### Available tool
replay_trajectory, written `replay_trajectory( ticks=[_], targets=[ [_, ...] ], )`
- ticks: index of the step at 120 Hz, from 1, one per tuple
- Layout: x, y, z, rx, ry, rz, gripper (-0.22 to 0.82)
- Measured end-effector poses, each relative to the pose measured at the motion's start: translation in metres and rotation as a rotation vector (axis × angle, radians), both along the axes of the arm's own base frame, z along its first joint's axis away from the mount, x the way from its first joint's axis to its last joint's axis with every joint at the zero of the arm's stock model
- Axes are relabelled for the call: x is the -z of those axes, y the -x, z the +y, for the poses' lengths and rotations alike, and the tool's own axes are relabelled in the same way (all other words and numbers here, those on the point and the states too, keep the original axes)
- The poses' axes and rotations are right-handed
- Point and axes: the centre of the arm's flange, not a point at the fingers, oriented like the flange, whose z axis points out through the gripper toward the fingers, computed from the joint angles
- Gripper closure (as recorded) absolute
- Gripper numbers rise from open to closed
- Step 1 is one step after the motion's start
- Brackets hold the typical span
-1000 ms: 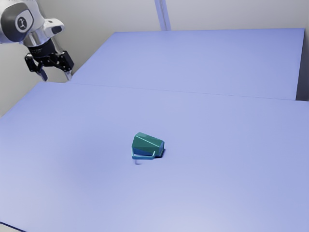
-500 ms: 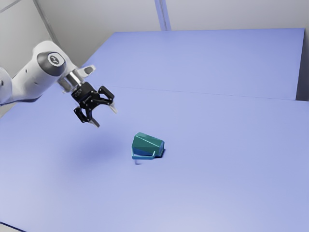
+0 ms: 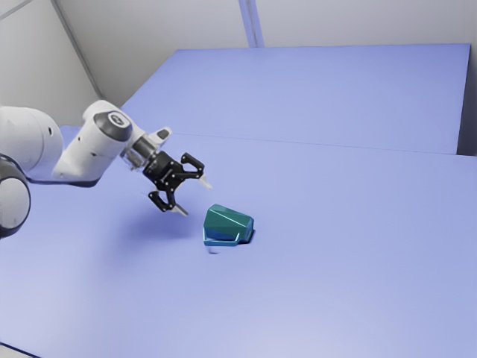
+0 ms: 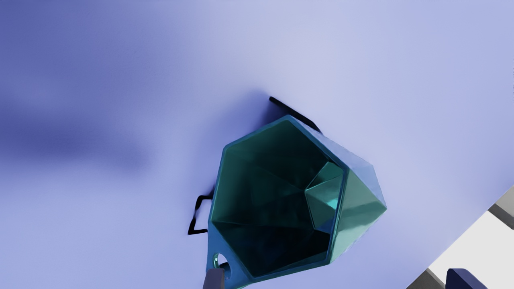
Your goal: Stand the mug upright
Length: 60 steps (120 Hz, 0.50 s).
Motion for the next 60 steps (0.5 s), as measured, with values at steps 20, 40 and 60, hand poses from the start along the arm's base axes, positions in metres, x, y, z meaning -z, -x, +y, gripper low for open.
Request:
replay_trajectory(
  ticks=[20,40,60],
  targets=[
    [0.013,-0.007,-0.020,-0.021,0.033,-0.008,0.00],
    [0.029,-0.012,-0.033,-0.066,0.087,0.002,0.00],
    [0.038,-0.015,-0.039,-0.091,0.112,0.011,0.03]
  ],
)
